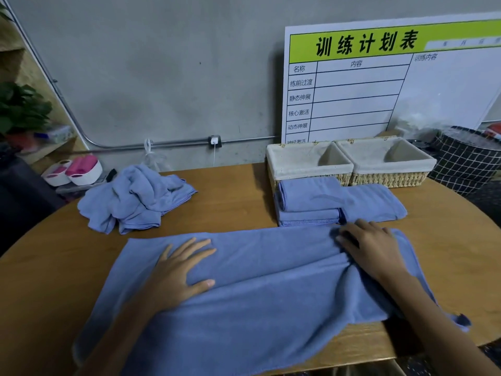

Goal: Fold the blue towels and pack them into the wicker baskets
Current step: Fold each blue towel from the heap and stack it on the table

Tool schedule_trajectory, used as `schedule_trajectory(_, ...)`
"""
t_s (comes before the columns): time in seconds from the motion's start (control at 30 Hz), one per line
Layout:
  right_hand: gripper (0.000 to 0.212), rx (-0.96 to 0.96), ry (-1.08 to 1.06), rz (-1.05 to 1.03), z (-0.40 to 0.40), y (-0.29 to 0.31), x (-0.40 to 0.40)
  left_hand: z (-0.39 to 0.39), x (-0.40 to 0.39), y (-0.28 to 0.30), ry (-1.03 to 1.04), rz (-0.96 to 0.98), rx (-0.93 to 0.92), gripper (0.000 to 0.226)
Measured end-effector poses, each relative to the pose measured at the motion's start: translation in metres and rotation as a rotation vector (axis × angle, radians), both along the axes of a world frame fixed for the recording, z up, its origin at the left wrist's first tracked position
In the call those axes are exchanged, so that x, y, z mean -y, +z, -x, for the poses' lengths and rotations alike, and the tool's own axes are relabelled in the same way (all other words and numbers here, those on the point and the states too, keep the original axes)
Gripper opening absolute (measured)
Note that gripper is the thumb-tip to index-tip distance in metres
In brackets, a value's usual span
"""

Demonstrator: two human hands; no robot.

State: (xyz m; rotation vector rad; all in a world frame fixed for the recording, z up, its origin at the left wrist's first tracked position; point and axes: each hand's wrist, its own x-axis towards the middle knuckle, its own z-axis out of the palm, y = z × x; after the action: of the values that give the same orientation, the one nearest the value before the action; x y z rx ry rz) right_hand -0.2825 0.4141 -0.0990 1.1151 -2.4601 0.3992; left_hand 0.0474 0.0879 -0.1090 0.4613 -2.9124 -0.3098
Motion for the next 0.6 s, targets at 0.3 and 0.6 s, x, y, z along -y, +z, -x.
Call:
schedule_trajectory(0.3,0.044,0.189,0.115,0.017,-0.001,-0.015,-0.018,-0.014,0.004,0.006,0.094,-0.046,0.020,0.093)
schedule_trajectory(0.6,0.078,0.389,0.241,-0.089,0.022,0.002,-0.043,-0.006,-0.009,0.015,0.093,-0.041,0.138,0.102)
